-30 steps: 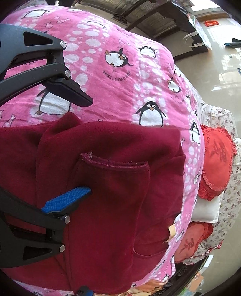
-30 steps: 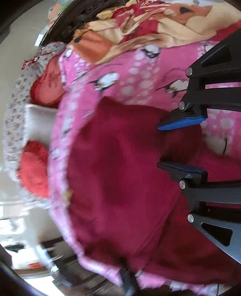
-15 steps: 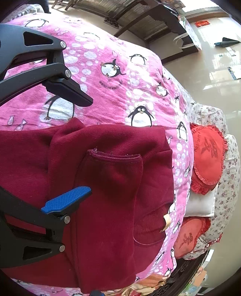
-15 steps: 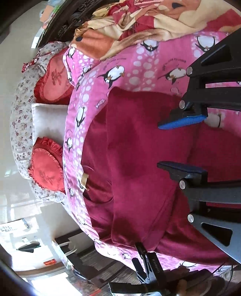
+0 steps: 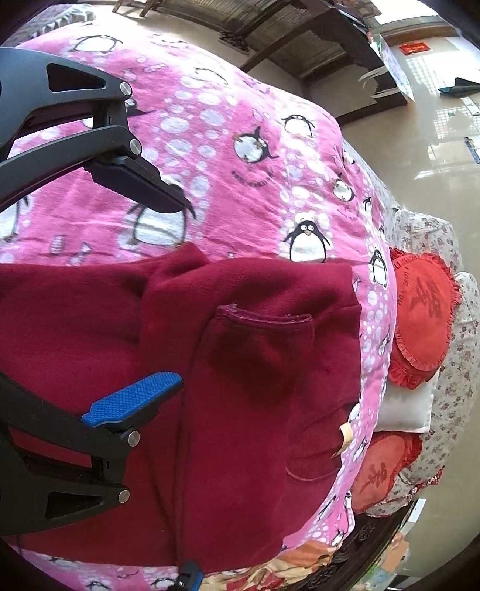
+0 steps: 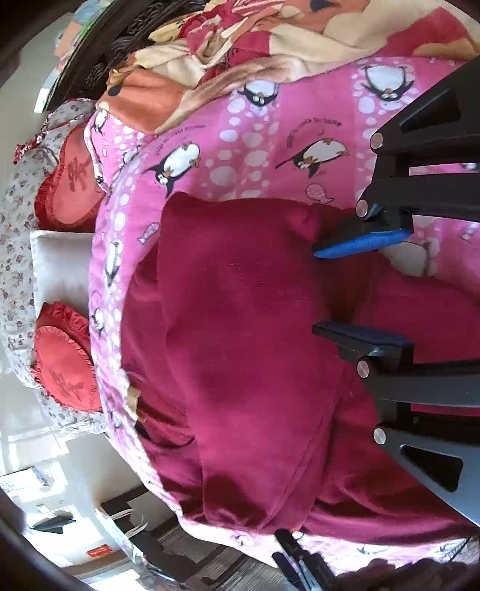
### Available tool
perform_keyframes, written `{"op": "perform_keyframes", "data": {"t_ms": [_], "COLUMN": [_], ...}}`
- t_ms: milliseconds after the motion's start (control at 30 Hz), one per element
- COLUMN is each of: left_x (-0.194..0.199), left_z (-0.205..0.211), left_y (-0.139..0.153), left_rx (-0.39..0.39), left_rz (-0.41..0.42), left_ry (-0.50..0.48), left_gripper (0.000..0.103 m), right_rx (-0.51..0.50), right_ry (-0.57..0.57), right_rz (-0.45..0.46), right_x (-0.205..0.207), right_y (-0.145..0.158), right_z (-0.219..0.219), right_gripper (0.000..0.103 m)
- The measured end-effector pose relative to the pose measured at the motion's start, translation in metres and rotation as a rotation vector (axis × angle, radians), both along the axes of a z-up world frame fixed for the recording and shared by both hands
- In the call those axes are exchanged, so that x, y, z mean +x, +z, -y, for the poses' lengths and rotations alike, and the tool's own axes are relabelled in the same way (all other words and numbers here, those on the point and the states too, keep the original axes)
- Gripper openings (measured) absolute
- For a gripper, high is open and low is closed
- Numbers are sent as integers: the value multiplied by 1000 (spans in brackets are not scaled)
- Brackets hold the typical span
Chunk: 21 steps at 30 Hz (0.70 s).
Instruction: Fold small clothes
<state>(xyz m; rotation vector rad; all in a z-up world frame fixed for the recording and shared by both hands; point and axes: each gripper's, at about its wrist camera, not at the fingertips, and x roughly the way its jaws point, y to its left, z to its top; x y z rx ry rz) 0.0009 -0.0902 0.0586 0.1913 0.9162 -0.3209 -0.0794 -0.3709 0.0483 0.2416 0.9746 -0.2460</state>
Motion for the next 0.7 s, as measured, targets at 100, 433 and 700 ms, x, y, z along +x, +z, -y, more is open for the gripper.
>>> {"op": "perform_keyframes", "data": {"t_ms": [100, 433, 700], "left_x": [-11, -60, -94], "left_z": [-11, -43, -63], "left_y": [0, 2, 4], "left_rx": [-13, -53, -32], "left_rz": [-25, -94, -101], "left_ry": [-9, -14, -6], "left_gripper": [88, 88, 88], "right_rx": [8, 204, 171], "right_ry": [22, -1, 14], "right_rz": [1, -38, 6], "right_x": [-21, -78, -76], "right_y": [14, -15, -36], "right_z": [-7, -16, -25], "right_gripper": [46, 46, 7]}}
